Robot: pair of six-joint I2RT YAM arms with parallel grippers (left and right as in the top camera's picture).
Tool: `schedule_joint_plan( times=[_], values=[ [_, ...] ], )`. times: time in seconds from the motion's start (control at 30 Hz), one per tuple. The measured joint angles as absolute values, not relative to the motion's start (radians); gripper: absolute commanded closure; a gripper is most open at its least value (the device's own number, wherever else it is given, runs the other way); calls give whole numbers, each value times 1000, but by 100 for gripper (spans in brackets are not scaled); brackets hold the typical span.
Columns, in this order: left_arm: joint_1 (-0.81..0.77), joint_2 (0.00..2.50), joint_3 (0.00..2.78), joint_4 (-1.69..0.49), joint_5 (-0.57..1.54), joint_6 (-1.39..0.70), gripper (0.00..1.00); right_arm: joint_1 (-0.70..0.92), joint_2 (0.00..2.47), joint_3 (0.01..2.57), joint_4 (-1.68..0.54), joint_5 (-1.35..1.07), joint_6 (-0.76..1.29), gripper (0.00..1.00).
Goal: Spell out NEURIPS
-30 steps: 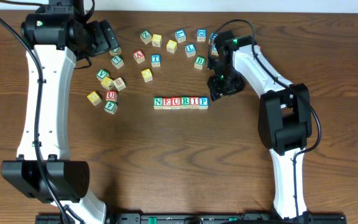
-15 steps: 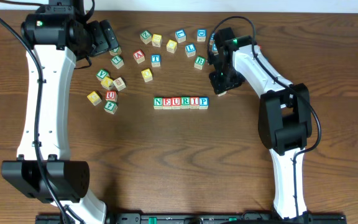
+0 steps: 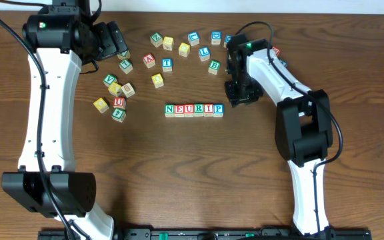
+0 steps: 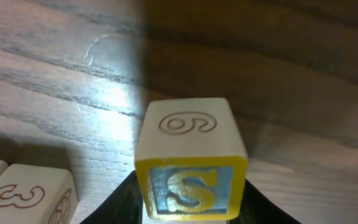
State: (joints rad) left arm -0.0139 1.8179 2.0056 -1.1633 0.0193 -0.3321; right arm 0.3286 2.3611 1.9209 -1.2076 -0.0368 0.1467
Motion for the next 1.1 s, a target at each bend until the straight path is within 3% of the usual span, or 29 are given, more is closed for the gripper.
schedule_joint_plan(
  times=[0.3, 0.5, 0.83, 1.1],
  values=[
    [-14, 1818, 2006, -1163, 19, -332, 2, 335, 2361, 1921, -1166, 62, 149, 60],
    [-14, 1818, 2006, -1163, 19, -332, 2, 334, 2361, 1921, -1112, 121, 144, 73],
    [-14, 1818, 2006, -1163, 19, -332, 2, 343, 2361, 1921, -1115, 123, 141, 82],
    [-14, 1818, 2006, -1163, 19, -332, 2, 359, 2361, 1921, -1207, 39, 154, 75]
  ],
)
